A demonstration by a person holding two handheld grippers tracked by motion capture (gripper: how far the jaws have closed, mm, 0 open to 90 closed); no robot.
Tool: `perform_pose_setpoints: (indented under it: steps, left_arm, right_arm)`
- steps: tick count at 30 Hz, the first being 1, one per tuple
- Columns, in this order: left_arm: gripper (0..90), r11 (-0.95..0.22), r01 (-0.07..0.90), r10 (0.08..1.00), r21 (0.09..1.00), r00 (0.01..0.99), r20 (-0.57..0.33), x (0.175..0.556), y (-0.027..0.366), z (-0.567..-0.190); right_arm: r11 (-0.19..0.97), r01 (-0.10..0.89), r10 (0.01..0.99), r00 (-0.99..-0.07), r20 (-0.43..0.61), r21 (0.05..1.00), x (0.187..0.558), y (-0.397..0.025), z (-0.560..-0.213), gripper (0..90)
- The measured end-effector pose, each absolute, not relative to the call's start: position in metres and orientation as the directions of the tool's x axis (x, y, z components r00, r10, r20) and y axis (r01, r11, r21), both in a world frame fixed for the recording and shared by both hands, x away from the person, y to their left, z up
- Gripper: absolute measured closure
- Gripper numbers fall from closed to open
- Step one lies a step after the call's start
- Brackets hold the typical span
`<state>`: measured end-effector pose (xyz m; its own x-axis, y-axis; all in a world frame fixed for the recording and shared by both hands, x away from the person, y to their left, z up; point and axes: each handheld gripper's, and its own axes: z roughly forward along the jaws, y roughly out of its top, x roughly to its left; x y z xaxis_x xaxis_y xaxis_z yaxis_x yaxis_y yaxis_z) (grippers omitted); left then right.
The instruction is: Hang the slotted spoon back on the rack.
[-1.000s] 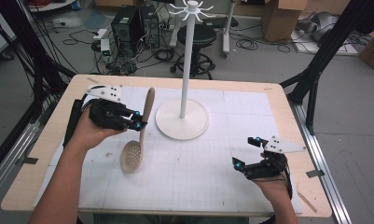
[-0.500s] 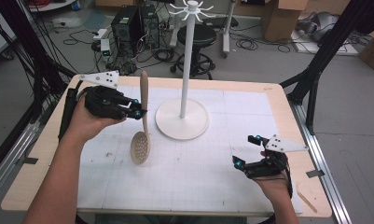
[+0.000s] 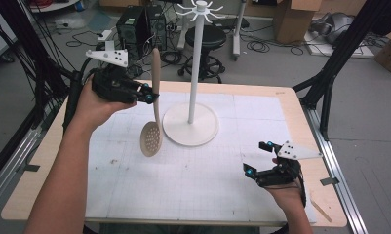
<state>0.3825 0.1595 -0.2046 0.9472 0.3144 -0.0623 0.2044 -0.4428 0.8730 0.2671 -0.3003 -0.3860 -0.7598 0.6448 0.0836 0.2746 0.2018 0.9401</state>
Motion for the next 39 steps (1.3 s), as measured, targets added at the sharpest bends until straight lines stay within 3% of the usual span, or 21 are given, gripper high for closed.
perform_pose_setpoints:
  steps: [12, 32, 39]
  left_arm:
    - [75.0, -0.428, 0.211, 0.337, 0.879, 0.94, -0.062, 0.412, 0.145, -0.173]
    - [75.0, -0.482, 0.278, 0.438, 0.831, 0.898, -0.046, 0.456, 0.142, -0.153]
    - [75.0, -0.495, 0.283, 0.426, 0.822, 0.903, -0.055, 0.465, 0.135, -0.155]
  right_arm:
    - [0.193, 0.266, 0.646, -0.759, 0.081, 0.944, 0.268, -0.303, -0.385, 0.2]
    - [0.195, 0.282, 0.646, -0.758, 0.093, 0.939, 0.27, -0.302, -0.39, 0.2]
    - [0.202, 0.285, 0.643, -0.761, 0.093, 0.937, 0.272, -0.301, -0.391, 0.2]
